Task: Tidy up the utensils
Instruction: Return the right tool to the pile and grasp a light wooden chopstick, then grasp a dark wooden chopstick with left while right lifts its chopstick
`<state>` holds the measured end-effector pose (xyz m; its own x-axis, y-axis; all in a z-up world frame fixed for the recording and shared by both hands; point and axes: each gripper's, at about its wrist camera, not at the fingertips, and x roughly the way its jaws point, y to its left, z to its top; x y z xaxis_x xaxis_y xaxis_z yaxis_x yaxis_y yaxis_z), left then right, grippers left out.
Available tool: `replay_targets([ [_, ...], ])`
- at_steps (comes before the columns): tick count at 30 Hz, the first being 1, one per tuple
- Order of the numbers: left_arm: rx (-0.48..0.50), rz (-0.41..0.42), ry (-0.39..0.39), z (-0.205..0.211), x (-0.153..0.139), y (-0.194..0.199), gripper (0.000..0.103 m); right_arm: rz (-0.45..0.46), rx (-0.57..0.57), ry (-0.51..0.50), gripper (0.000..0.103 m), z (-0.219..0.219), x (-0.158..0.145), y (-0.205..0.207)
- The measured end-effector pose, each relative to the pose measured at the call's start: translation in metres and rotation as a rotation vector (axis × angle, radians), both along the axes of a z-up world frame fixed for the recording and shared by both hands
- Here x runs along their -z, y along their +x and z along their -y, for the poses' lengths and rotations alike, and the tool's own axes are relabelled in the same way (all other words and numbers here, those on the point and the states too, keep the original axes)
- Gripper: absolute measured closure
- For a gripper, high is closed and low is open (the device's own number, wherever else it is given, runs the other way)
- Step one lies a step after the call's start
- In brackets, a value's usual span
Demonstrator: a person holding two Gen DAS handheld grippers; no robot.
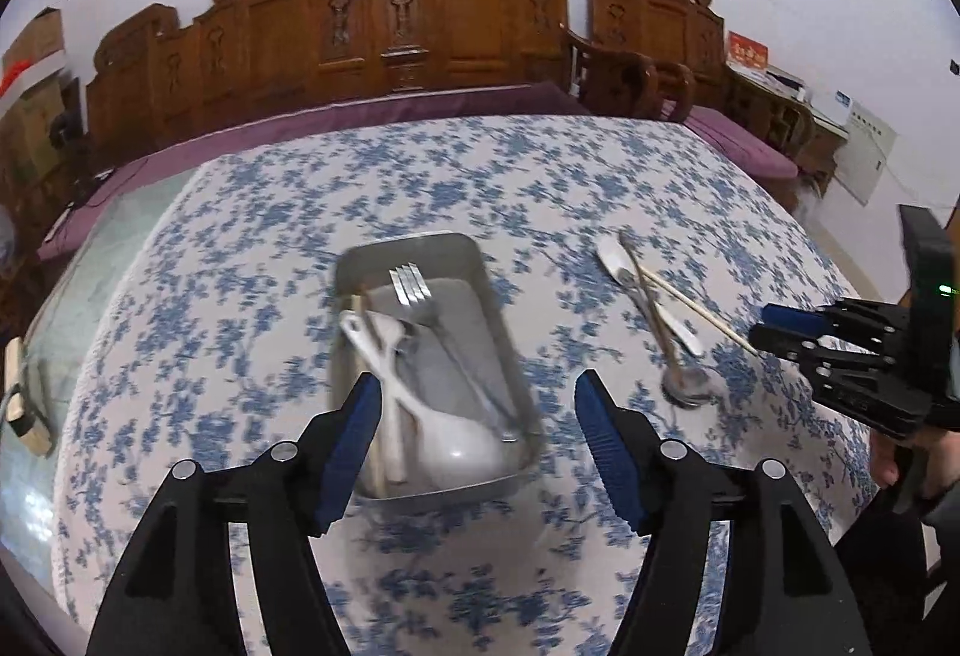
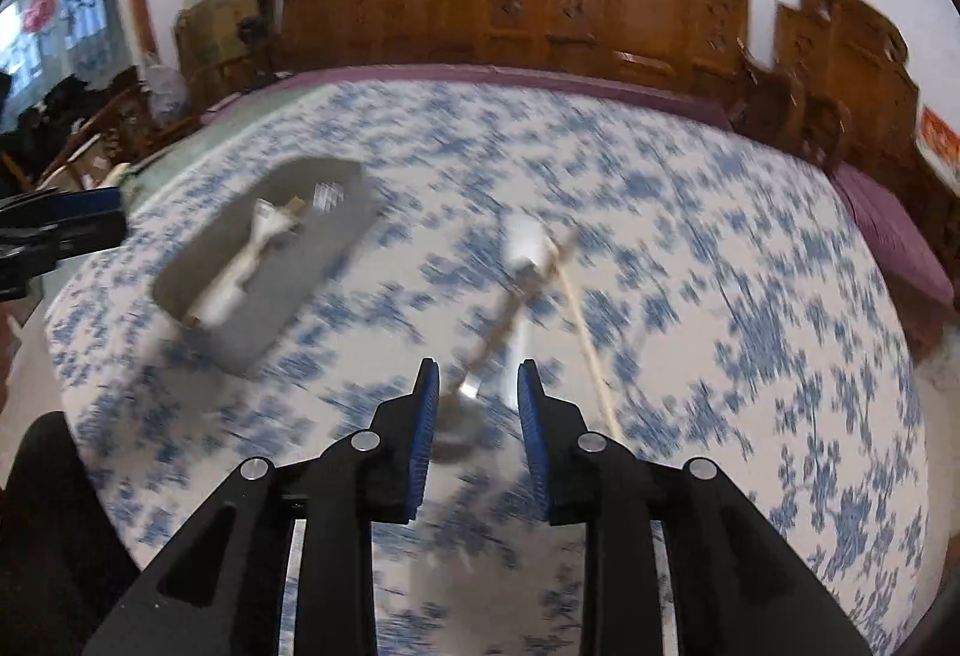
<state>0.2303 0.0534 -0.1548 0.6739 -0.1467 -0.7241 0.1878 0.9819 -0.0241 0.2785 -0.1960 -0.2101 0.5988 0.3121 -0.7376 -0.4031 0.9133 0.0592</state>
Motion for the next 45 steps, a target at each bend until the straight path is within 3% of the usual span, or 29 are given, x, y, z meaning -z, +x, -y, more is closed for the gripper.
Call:
replay_targets([
  [8,0.051,-0.032,0.006,0.043,0.017,0.004,0.037,-0.079,0.071,0.016,0.074,0.037,0.043,0.031],
  [19,0.098,-0.084,0.045,0.091,0.043,0.02,0.037,-0.124,0.011,-0.04,0.074,0.034,0.063,0.083],
  [21,0.101,-0.091,0.054,0.097,0.047,0.022,0.036,-0.142,0.005,-0.061,0.08,0.033,0.069,0.09],
  [23,0.105,-0.096,0.059,0.102,0.049,0.024,0.037,-0.132,-0.006,-0.05,0.081,0.035,0.07,0.088],
  [27,0.116,-0.107,0.066,0.113,0.054,0.027,0.037,-0.121,-0.023,-0.077,0.096,0.041,0.07,0.08],
  [40,0.139,-0.165,0.065,0.152,0.076,0.062,0.037,-0.149,-0.002,-0.113,0.097,0.066,0.068,0.039],
  [45,0.152,-0.194,0.097,0.164,0.089,0.083,0.05,-0.163,-0.009,-0.104,0.097,0.068,0.068,0.04],
])
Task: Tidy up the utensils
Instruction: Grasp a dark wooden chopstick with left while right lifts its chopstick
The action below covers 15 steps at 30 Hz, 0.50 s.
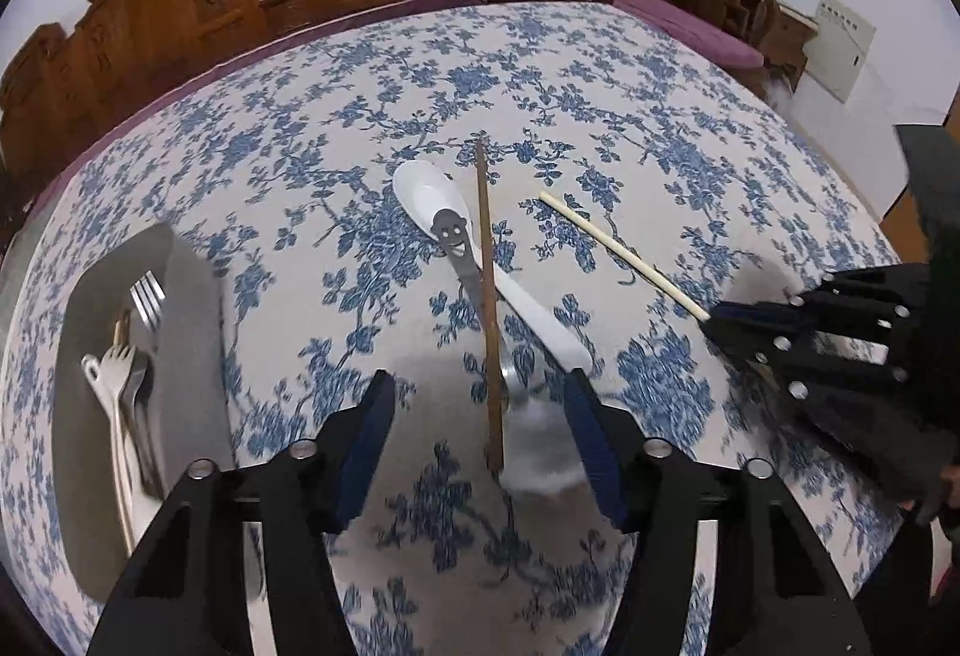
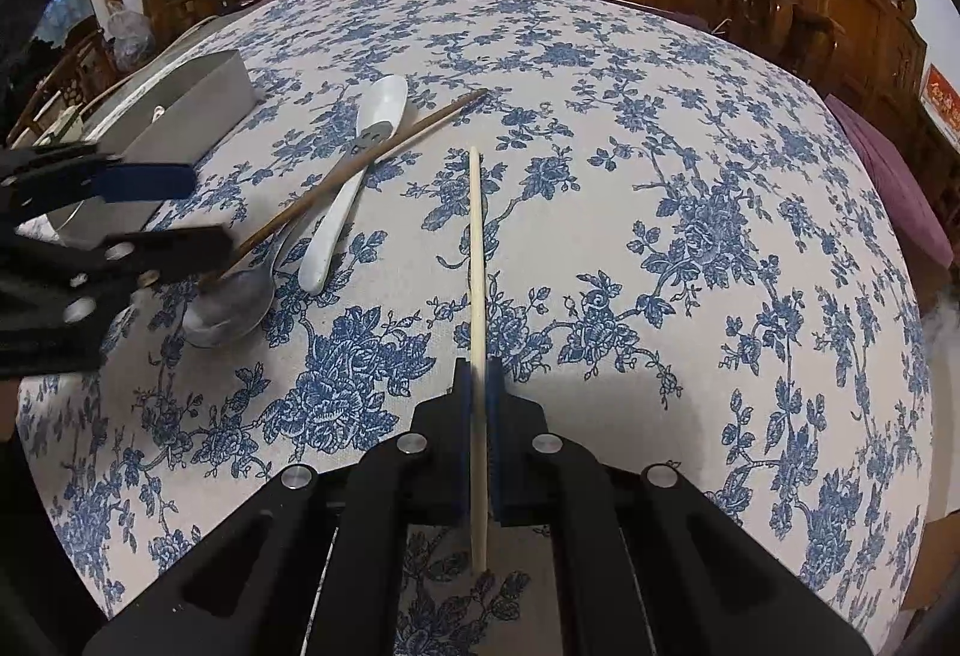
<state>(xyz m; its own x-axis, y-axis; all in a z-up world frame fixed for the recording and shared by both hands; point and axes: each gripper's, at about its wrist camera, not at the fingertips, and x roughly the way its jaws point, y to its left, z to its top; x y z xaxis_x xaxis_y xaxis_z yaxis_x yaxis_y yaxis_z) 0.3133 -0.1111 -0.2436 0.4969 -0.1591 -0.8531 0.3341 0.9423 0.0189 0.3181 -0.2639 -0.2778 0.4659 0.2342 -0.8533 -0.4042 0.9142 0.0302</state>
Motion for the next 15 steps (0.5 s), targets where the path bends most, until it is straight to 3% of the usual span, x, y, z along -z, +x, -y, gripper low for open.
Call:
replay_targets([
  [10,-0.035,-0.046,-0.013,0.012,0.015,0.037,0.074,0.006,0.0,0.017,0.097,0.002,0.001,0.0],
  [15,-0.027,-0.05,0.007,0.017,0.02,0.04,0.078,0.007,-0.001,0.028,0.097,0.003,0.001,0.0],
])
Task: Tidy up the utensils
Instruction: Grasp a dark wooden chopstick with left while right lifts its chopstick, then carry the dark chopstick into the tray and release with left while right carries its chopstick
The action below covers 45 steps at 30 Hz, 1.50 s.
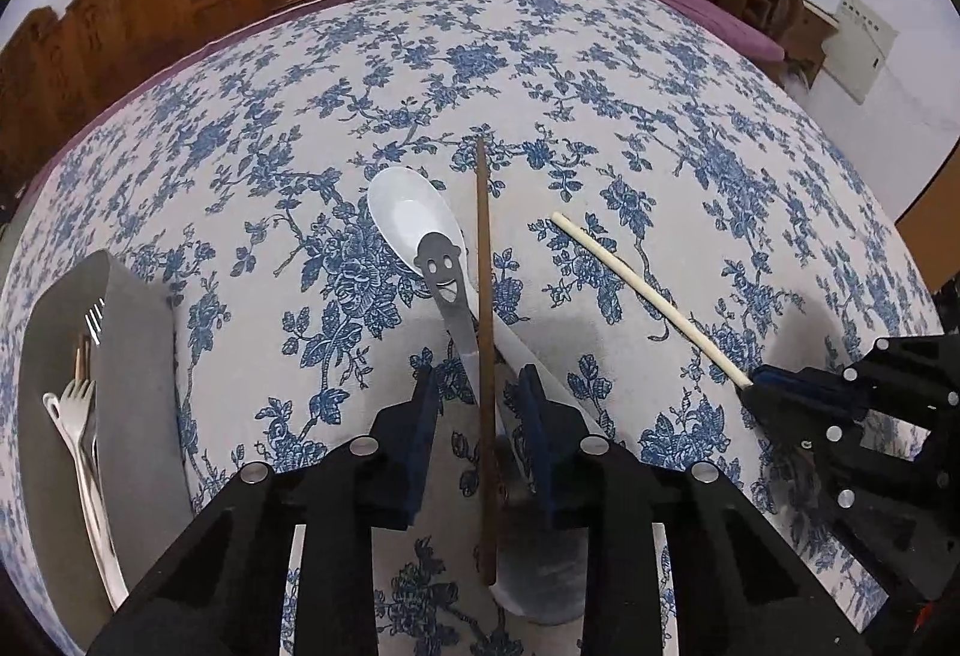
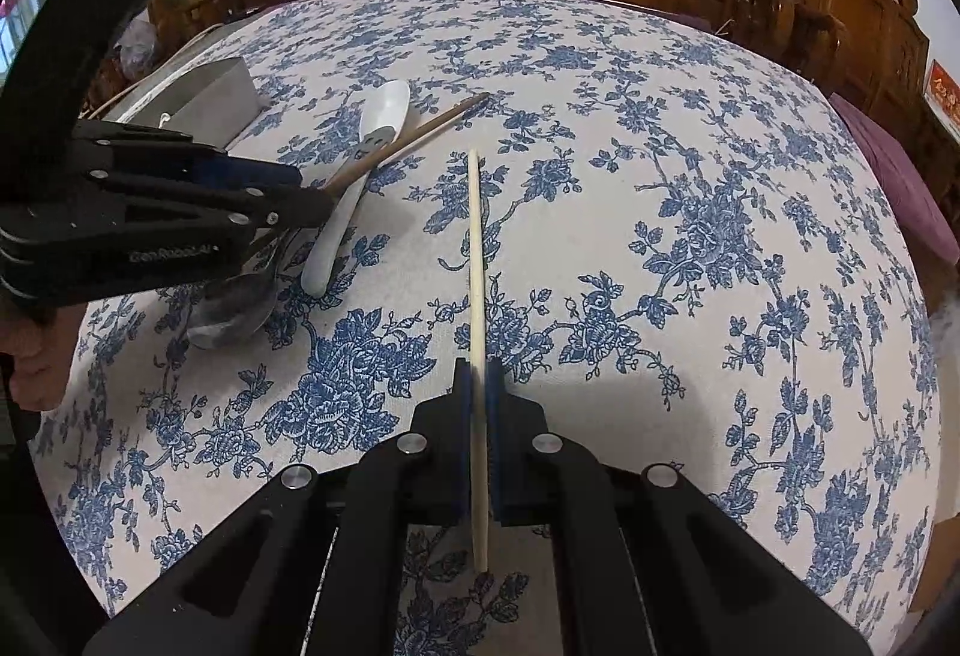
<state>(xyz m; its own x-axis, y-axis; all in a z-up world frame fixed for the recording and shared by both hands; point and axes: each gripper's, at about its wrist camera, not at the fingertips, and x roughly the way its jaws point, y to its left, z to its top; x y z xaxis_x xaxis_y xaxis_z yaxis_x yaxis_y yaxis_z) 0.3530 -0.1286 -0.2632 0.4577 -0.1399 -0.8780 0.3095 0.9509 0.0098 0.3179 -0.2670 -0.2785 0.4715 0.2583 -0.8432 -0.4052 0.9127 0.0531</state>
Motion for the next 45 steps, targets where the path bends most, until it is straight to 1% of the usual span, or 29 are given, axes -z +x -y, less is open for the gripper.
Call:
replay_targets([
  [2,0.002,-0.003,0.006,0.002,0.002,0.001,0.08,0.002,-0.001,-0.003,0.097,0.0,0.0,0.0],
  [4,0.008,-0.012,0.004,0.003,0.004,0.002,0.091,0.004,-0.003,-0.005,0.097,-0.001,0.0,-0.001],
  [6,0.018,-0.007,0.014,0.005,0.004,0.001,0.093,0.005,-0.004,-0.003,0.097,-0.001,0.0,-0.001],
  [10,0.022,0.001,0.007,0.005,0.002,-0.003,0.096,0.006,-0.004,-0.004,0.097,-0.001,0.0,-0.001],
  [21,0.02,0.04,-0.034,-0.011,-0.015,-0.028,0.097,0.014,-0.001,-0.011,0.097,-0.002,0.0,-0.002],
  [26,0.021,0.021,-0.007,-0.013,-0.01,-0.021,0.097,0.014,0.001,-0.006,0.097,-0.002,0.0,-0.002],
  [31,0.004,-0.019,0.026,-0.018,0.002,-0.014,0.096,0.013,0.001,-0.004,0.096,-0.002,0.0,-0.002],
  [38,-0.011,-0.002,0.043,-0.027,0.0,-0.014,0.096,0.014,0.002,-0.005,0.096,-0.002,0.0,-0.002],
  [42,-0.017,0.004,0.036,-0.031,-0.004,-0.012,0.096,0.014,0.001,-0.004,0.096,-0.001,0.0,-0.002],
  [45,-0.01,0.003,0.041,-0.032,-0.003,-0.011,0.098,0.014,0.001,-0.004,0.097,-0.001,0.0,-0.002],
])
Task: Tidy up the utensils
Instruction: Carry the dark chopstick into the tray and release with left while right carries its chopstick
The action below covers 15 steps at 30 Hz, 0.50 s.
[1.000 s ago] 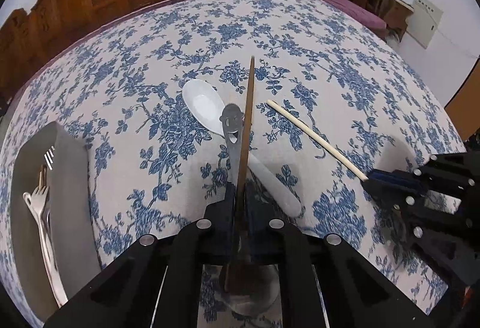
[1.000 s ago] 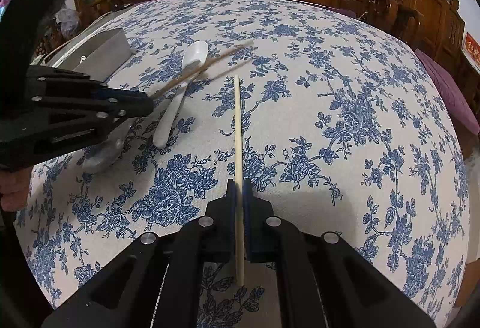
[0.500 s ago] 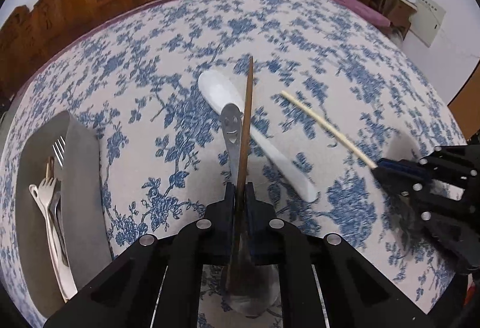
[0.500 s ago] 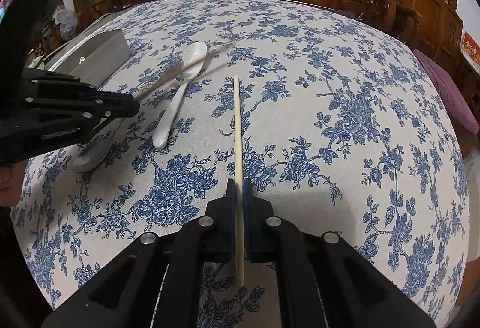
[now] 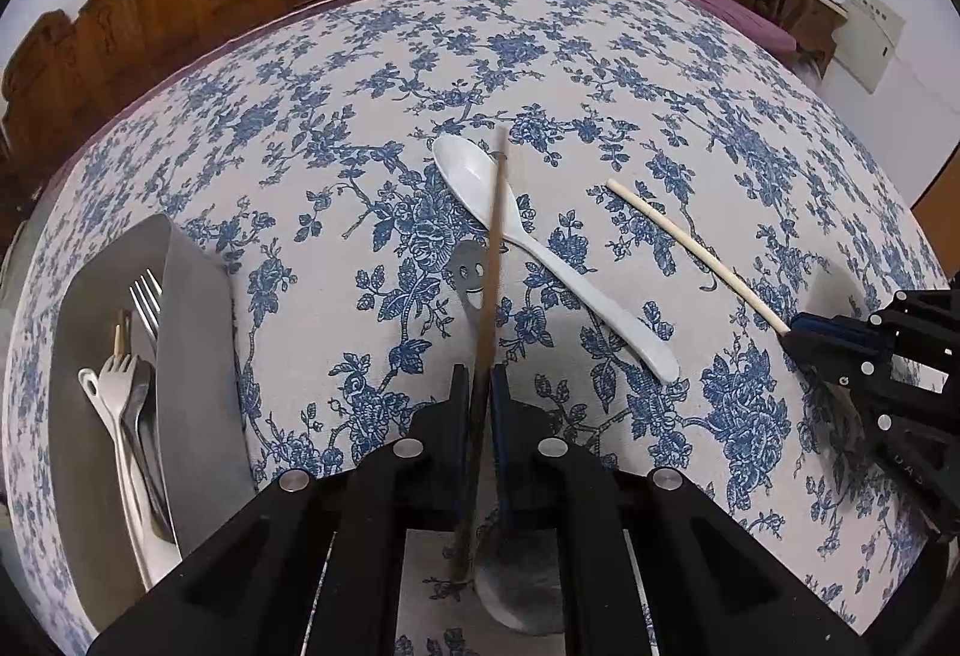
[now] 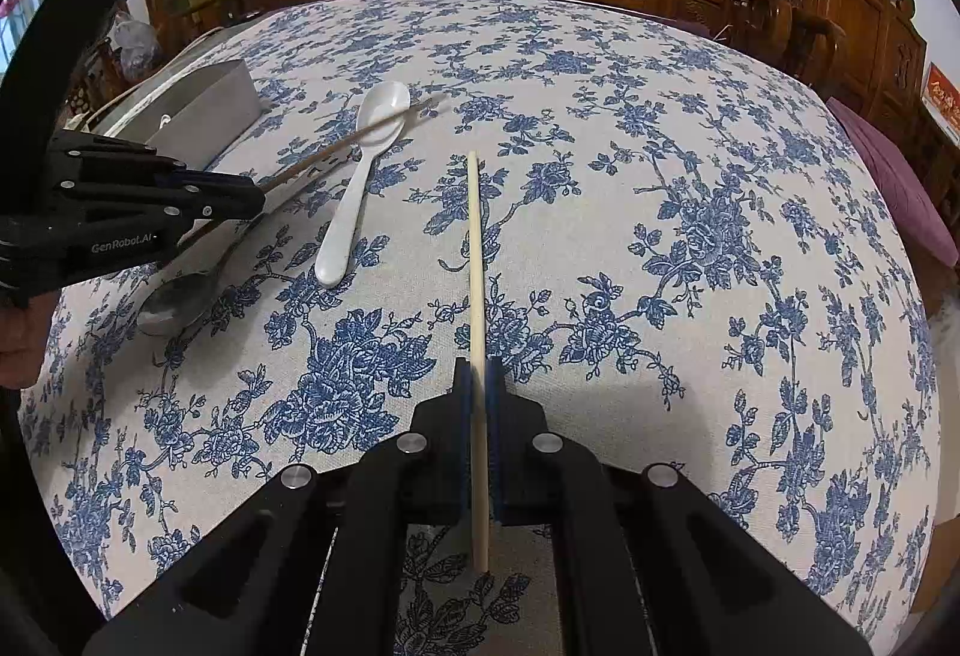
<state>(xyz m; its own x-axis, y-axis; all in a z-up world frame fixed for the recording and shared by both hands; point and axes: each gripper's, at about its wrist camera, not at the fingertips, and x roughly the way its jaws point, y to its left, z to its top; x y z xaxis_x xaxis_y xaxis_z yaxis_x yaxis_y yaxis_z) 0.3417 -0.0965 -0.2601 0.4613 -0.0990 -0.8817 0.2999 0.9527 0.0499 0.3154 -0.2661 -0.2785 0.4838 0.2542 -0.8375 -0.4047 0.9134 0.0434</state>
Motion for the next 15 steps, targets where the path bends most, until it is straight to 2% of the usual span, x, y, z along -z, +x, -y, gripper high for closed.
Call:
replay_targets([
  [9,0.016,0.078,-0.027,-0.009,-0.024,-0.022,0.098,0.004,0.011,-0.005,0.097,-0.001,-0.002,-0.001],
  [15,0.015,0.124,-0.076,-0.032,-0.047,-0.051,0.098,0.031,0.012,0.005,0.097,-0.01,-0.02,-0.005],
])
